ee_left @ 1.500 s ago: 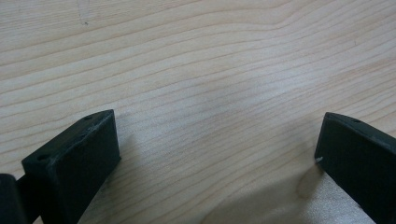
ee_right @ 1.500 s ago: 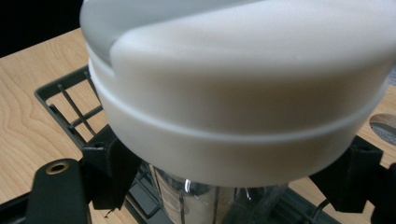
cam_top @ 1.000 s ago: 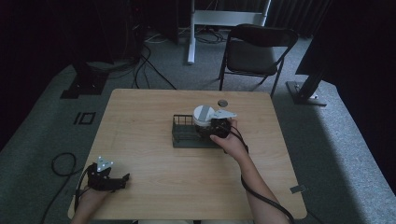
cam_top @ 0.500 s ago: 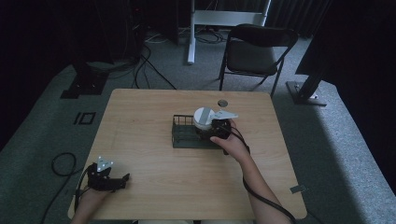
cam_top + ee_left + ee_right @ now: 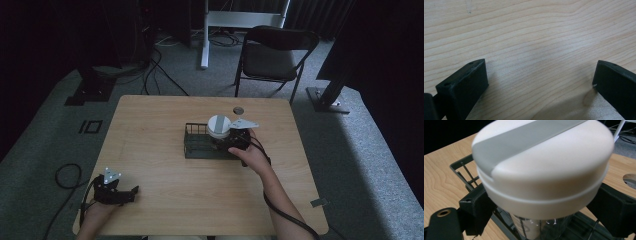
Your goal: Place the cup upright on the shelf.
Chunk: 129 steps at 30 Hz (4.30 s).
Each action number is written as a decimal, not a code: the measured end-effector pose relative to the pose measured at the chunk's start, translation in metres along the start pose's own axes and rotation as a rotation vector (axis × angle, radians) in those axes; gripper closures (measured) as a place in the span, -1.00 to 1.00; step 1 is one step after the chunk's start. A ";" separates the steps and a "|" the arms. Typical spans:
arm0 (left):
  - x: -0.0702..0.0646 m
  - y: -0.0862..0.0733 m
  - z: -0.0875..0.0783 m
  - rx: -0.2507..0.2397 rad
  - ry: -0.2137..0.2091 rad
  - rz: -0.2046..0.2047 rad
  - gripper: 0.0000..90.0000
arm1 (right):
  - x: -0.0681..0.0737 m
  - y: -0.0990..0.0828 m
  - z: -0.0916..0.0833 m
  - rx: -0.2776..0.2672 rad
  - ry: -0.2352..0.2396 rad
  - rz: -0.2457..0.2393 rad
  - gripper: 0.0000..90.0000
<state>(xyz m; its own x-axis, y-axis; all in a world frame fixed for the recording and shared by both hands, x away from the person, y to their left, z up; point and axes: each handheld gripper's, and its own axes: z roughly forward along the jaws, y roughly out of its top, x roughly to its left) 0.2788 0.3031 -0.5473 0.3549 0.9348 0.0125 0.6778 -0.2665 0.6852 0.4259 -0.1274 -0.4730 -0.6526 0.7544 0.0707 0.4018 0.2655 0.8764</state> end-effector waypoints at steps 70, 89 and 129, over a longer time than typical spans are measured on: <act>0.000 0.000 0.000 0.000 0.000 0.000 -1.00 | -0.027 -0.058 -0.102 -0.104 -0.088 0.005 -0.74; 0.000 0.000 0.000 0.000 -0.001 0.000 -1.00 | -0.044 -0.098 -0.118 -0.070 -0.149 0.050 -0.74; 0.000 0.000 0.000 0.001 0.000 0.000 -1.00 | -0.071 -0.155 -0.143 0.075 -0.346 0.188 -0.74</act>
<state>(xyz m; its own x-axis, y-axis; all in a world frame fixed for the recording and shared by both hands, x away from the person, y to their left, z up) 0.2788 0.3032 -0.5473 0.3544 0.9350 0.0125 0.6786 -0.2664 0.6845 0.3180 -0.3086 -0.5457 -0.3136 0.9482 0.0510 0.5482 0.1370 0.8251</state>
